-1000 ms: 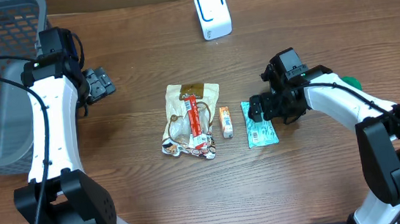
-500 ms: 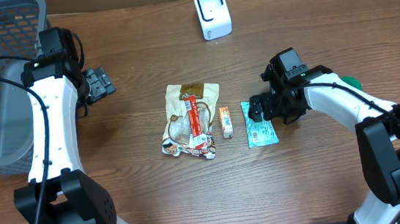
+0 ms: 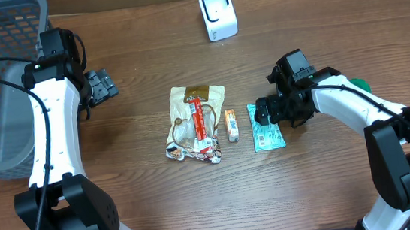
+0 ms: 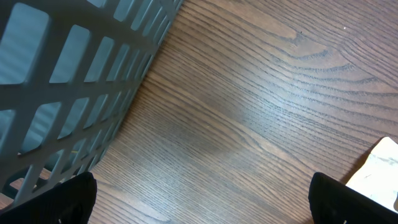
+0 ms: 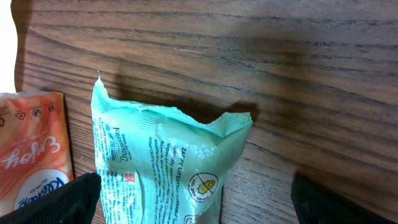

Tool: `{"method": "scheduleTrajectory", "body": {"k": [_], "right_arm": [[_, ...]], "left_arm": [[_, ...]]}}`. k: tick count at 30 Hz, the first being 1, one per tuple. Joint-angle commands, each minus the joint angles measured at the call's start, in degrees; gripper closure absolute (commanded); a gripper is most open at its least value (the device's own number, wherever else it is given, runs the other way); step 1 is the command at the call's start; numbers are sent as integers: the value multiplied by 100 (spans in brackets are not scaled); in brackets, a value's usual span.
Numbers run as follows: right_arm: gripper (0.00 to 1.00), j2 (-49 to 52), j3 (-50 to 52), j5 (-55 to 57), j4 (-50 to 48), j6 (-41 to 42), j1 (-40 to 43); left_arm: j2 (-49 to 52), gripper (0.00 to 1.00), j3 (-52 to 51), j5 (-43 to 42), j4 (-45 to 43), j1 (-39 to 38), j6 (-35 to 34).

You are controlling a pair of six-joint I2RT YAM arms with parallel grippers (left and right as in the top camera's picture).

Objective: Scan the item barcode
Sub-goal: 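Close the right gripper on the teal packet and lift it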

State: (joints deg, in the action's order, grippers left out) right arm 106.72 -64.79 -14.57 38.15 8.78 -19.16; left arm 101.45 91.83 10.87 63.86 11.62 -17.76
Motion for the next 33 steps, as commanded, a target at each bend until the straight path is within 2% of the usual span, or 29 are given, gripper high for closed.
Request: {"method": "scheduleTrajectory", "body": {"k": [1, 13, 14, 16, 19, 29, 31, 33], "right_arm": [[0, 44, 109, 105, -24, -9, 4], [1, 44, 105, 101, -17, -28, 13], [14, 44, 105, 92, -9, 0, 15], [47, 44, 105, 90, 103, 22, 15], [66, 44, 111, 101, 199, 22, -20], [70, 44, 118, 109, 258, 278, -181], [69, 44, 186, 153, 229, 369, -179], [64, 44, 313, 149, 101, 369, -179]], "left_arm": [[-149, 0, 90, -39, -2, -39, 105], [-149, 0, 90, -39, -2, -39, 105], [-149, 0, 90, -39, -2, -39, 105], [-149, 0, 90, -39, -2, -39, 105], [-149, 0, 90, -39, -2, -39, 105], [-149, 0, 90, -39, -2, -39, 105], [-149, 0, 90, -39, -2, -39, 105], [-149, 0, 90, -39, -2, -39, 105]]}}
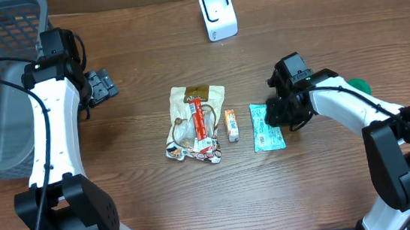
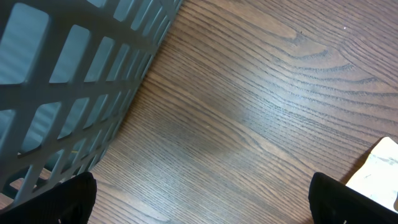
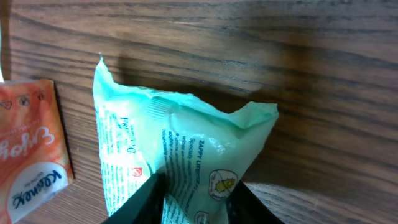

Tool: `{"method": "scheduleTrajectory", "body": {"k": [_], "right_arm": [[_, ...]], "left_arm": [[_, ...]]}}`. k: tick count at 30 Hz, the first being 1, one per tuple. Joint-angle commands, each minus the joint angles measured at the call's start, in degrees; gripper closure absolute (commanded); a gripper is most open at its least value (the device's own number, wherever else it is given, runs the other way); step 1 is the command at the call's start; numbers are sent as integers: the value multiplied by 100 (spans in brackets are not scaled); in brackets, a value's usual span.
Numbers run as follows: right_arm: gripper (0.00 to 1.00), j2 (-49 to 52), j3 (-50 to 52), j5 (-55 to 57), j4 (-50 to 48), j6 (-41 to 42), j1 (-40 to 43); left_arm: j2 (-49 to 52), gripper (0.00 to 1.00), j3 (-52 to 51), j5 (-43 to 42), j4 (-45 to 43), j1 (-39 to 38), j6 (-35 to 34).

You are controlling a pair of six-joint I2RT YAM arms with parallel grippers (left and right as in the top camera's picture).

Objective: Scan the item barcode
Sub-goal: 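Close the right gripper on the teal packet and lift it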

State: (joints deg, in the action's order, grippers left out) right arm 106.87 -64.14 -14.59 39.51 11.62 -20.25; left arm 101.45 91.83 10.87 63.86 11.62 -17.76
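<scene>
A mint green packet (image 1: 268, 136) (image 3: 180, 140) lies flat on the wooden table, right of centre. My right gripper (image 1: 276, 113) (image 3: 196, 200) is shut on its far end. Both black fingers (image 3: 148, 198) pinch the film, which bunches up between them. The white barcode scanner (image 1: 218, 13) stands at the back of the table, facing forward. My left gripper (image 1: 101, 87) (image 2: 202, 205) hangs open over bare wood beside the basket, its fingertips (image 2: 65, 199) wide apart and nothing between them.
A grey mesh basket (image 2: 62, 74) fills the far left. A large printed snack bag (image 1: 194, 123) and a small orange packet (image 1: 231, 125) (image 3: 31, 155) lie left of the mint packet. A green object (image 1: 358, 83) shows behind my right arm.
My right gripper's fingers stood wide apart over the mint packet's end; now they are shut on it and the film is bunched up. The left arm has not moved.
</scene>
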Motion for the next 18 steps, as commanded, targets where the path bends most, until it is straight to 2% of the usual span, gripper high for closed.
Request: {"method": "scheduleTrajectory", "body": {"k": [1, 3, 4, 5, 7, 13, 18], "right_arm": [[61, 28, 328, 149, -136, 90, -70], [61, 28, 468, 151, -289, 153, -70], [65, 28, 496, 151, -304, 155, -70], [73, 28, 492, 151, -280, 153, -68], [96, 4, 461, 146, -260, 184, -68], [96, -396, -243, 138, 439, 190, 72], [96, -1241, -754, 94, 1130, 190, 116]], "left_arm": [[-149, 0, 90, -39, -2, -39, 105], [-149, 0, 90, -39, -2, -39, 105], [-149, 0, 90, -39, -2, -39, 105], [-149, 0, 90, -39, -2, -39, 105], [-149, 0, 90, -39, -2, -39, 105], [-149, 0, 90, -39, -2, -39, 105], [-149, 0, 90, -39, -2, -39, 105]]}}
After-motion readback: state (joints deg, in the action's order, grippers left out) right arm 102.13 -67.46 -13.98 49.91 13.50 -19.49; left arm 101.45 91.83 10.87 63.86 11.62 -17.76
